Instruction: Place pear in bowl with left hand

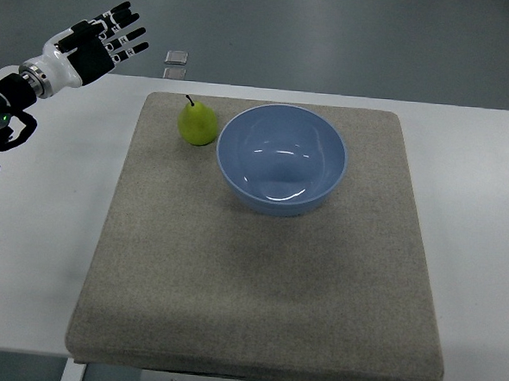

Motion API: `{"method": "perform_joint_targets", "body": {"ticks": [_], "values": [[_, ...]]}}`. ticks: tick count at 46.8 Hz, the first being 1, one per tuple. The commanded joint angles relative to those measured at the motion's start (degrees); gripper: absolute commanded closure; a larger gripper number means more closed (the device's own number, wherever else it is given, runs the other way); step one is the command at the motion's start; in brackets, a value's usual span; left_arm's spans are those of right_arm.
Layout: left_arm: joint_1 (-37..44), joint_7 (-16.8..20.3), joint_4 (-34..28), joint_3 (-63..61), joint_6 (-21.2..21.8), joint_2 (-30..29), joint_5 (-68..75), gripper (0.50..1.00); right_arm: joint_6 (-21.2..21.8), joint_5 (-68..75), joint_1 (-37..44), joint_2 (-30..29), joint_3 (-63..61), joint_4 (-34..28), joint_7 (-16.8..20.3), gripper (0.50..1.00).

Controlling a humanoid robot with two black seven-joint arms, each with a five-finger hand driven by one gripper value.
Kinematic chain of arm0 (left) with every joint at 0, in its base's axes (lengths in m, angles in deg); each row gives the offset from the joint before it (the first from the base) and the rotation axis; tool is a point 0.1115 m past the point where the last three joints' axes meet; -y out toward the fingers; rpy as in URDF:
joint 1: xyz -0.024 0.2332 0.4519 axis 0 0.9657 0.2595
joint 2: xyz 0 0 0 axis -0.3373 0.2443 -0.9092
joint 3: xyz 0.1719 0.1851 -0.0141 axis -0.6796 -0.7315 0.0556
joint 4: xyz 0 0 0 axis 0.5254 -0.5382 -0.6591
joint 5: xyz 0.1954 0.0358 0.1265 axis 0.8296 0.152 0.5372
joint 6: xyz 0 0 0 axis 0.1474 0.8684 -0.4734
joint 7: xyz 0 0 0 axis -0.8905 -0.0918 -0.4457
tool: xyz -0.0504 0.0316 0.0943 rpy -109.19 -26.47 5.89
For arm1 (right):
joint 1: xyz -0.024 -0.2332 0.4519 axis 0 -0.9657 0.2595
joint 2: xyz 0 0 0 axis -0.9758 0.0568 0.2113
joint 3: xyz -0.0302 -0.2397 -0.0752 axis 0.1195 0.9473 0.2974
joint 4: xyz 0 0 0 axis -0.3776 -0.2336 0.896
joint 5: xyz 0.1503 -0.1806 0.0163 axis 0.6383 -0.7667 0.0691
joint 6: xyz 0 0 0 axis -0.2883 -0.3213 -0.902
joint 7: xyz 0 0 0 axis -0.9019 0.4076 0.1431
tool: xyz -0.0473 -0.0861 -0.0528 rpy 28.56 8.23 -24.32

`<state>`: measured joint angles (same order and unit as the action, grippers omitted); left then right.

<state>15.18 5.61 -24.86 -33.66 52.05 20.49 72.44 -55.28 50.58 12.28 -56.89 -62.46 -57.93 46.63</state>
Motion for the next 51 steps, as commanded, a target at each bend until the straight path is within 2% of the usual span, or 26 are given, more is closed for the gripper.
{"method": "perform_joint_targets", "body": {"ticks": [1, 51], "values": [[0.0, -0.1, 0.1, -0.1, 0.0, 0.0, 0.1, 0.506, 0.0, 0.0, 0.0, 0.0, 0.0, 0.0, 0.0, 0.574], [-1.0, -0.4, -1.0, -0.1, 0.0, -0.1, 0.0, 0.506, 0.0, 0.0, 0.0, 0.0, 0.0, 0.0, 0.0, 0.574]]}}
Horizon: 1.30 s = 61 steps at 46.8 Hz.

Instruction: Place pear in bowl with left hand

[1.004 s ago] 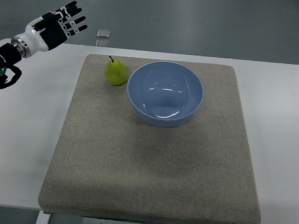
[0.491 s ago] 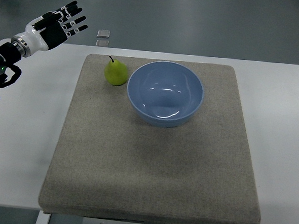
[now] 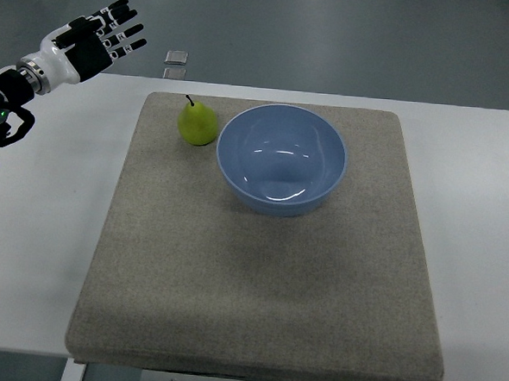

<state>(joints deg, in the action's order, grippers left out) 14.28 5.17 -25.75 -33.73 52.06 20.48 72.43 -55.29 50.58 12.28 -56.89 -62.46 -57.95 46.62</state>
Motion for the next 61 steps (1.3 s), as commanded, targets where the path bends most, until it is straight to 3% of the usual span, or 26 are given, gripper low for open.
{"method": "perform_joint_targets", "body": {"ticks": [1, 26, 45, 61], "values": [[-0.1, 0.0, -0.1, 0.0, 0.0, -0.1, 0.0, 0.506, 0.0, 0.0, 0.0, 0.0, 0.0, 0.0, 0.0, 0.574], [-1.0, 0.1, -0.1, 0.0, 0.0, -0.1, 1.8, 0.506, 0.0, 0.0, 0.0, 0.0, 0.0, 0.0, 0.0, 0.574], [-3.1, 1.4, 0.3, 0.4, -0.1, -0.1, 22.5, 0.506, 0.0, 0.0, 0.0, 0.0, 0.0, 0.0, 0.0, 0.574], [-3.9, 11.2, 0.5, 0.3, -0.1, -0.2, 48.1, 0.506, 0.0, 0.0, 0.0, 0.0, 0.0, 0.0, 0.0, 0.574]]}}
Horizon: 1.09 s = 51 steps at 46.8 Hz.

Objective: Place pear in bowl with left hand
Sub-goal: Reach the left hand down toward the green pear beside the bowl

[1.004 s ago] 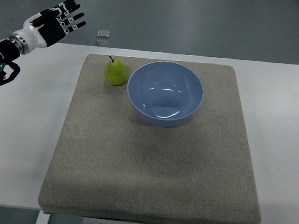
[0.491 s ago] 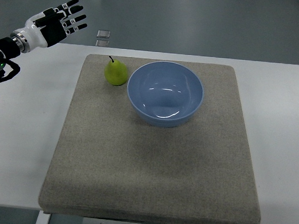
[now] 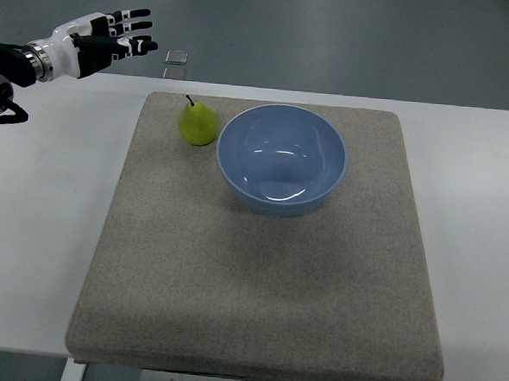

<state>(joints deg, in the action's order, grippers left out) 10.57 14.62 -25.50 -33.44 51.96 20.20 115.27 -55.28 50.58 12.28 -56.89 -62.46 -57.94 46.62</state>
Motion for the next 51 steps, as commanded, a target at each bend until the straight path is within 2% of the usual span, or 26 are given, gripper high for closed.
{"method": "perform_joint_targets", "body": {"ticks": [1, 22, 32, 40, 51], "values": [[-0.3, 2.1, 0.3, 0.0, 0.0, 0.1, 7.0, 0.506, 0.0, 0.0, 0.0, 0.0, 0.0, 0.0, 0.0, 0.574], [-3.6, 11.4, 3.6, -0.6, -0.1, -0.4, 34.1, 0.506, 0.0, 0.0, 0.0, 0.0, 0.0, 0.0, 0.0, 0.574], [-4.4, 12.7, 3.7, -0.8, 0.2, 0.2, 49.1, 0.506, 0.0, 0.0, 0.0, 0.0, 0.0, 0.0, 0.0, 0.574], [-5.1, 17.5, 3.7, -2.1, 0.6, 2.0, 59.5, 0.506, 0.0, 0.0, 0.0, 0.0, 0.0, 0.0, 0.0, 0.574], [-9.0, 18.1, 3.9, -11.8, 5.6, 3.5, 62.4, 0.506, 0.0, 0.0, 0.0, 0.0, 0.0, 0.0, 0.1, 0.574]]}}
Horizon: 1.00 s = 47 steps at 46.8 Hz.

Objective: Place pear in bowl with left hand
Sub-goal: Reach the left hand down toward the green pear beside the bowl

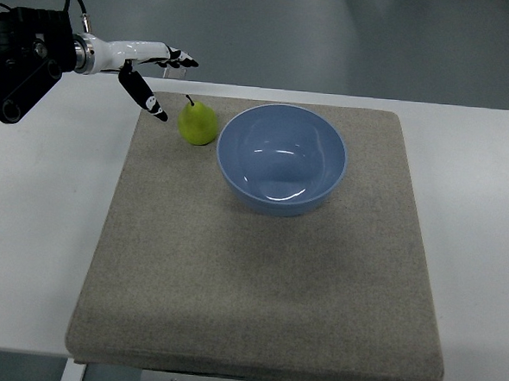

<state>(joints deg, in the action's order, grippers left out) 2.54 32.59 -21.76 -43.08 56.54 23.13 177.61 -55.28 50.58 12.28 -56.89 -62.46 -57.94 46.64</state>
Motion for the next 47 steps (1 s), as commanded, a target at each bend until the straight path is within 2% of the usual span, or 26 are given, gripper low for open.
{"method": "perform_joint_targets", "body": {"ticks": [1, 16, 38, 47], "values": [[-1.3, 0.2, 0.2, -2.8, 1.0, 0.7, 0.0, 0.506, 0.0, 0.0, 0.0, 0.0, 0.0, 0.0, 0.0, 0.574], [-3.8, 0.2, 0.9, -10.3, 1.0, 2.1, 0.2, 0.506, 0.0, 0.0, 0.0, 0.0, 0.0, 0.0, 0.0, 0.574], [-3.7, 0.2, 0.4, -14.5, 1.7, 3.8, 0.6, 0.506, 0.0, 0.0, 0.0, 0.0, 0.0, 0.0, 0.0, 0.574], [-2.5, 0.2, 0.1, -14.6, 5.1, 5.0, 1.6, 0.506, 0.0, 0.1, 0.0, 0.0, 0.0, 0.0, 0.0, 0.574]]}}
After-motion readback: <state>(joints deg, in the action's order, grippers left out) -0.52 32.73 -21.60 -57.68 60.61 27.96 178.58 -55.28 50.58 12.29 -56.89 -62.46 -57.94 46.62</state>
